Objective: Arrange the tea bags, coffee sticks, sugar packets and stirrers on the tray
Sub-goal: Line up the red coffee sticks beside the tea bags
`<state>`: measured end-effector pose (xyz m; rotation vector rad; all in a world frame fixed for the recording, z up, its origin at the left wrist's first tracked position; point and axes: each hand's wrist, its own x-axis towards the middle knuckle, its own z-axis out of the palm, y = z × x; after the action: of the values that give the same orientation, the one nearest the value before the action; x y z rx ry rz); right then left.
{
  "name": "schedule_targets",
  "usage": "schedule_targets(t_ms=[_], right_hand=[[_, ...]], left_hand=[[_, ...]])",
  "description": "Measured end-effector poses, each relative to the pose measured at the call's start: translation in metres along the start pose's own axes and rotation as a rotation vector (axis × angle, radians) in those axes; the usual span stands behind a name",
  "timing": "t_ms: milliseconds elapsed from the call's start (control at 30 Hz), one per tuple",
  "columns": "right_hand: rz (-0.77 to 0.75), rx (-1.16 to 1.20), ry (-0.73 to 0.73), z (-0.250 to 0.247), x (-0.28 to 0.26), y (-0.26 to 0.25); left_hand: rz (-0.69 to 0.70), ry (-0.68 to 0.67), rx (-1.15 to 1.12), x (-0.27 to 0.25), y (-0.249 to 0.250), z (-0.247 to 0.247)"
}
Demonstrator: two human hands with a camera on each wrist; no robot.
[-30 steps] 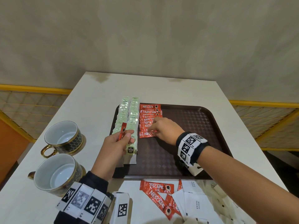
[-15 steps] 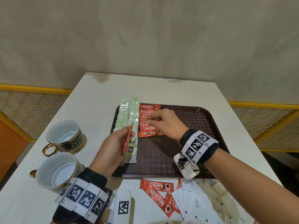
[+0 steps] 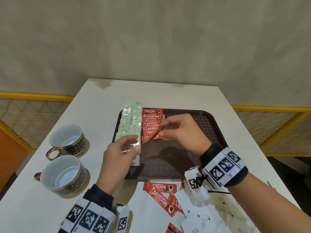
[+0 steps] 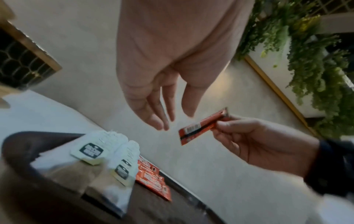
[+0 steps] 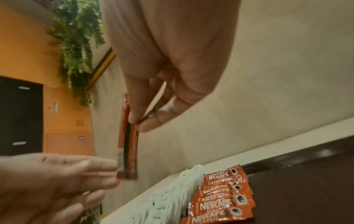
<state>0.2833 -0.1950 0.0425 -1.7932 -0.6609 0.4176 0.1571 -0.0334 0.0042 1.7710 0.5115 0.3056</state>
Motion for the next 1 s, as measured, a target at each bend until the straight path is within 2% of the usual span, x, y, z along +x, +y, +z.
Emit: schedule_targets(t_ms=[167, 267, 367, 467, 567, 633, 733, 833, 933, 1000], right_hand=[[-0.373, -0.187, -0.009, 0.007, -0.036, 0.009], [-0.483, -0.308, -0.023, 0.007, -0.048, 0.015], [-0.532, -0.365, -0.044, 0.009, -0.057, 0.018], [-0.44, -0.345, -0.049, 0.011, -0.065, 0.022], [-0.168, -0.133, -0.028, 0.01, -0.07, 0.019], [-0.062, -0.04, -0.062, 0.014, -0.07, 0.016], [-0.038, -0.124, -0.079, 0.016, -0.059, 0.014], [0.057, -0.241, -0.001, 0.004, -0.029, 0.022], [0.123, -0.487, 0.016, -0.005, 0.008, 0.034], [0.172, -0.636, -0.045, -0.003, 0.033, 0.045]], left_hand=[[-0.273, -0.184, -0.464, -0.012, 0.01, 0.001], [-0.311, -0.17, -0.637, -0.016, 0.012, 0.005], [-0.315, -0.123, -0.685, -0.019, 0.009, 0.009], [-0.298, -0.074, -0.639, -0.021, 0.005, 0.013], [-0.261, -0.032, -0.599, -0.021, 0.005, 0.015], [-0.242, -0.029, -0.593, -0.023, 0.005, 0.016], [-0.211, -0.041, -0.561, -0.024, 0.005, 0.017], [-0.199, 0.007, -0.497, -0.023, -0.002, 0.011], [-0.202, 0.043, -0.469, -0.024, -0.01, -0.001], [-0.197, 0.044, -0.476, -0.026, -0.014, -0.007]])
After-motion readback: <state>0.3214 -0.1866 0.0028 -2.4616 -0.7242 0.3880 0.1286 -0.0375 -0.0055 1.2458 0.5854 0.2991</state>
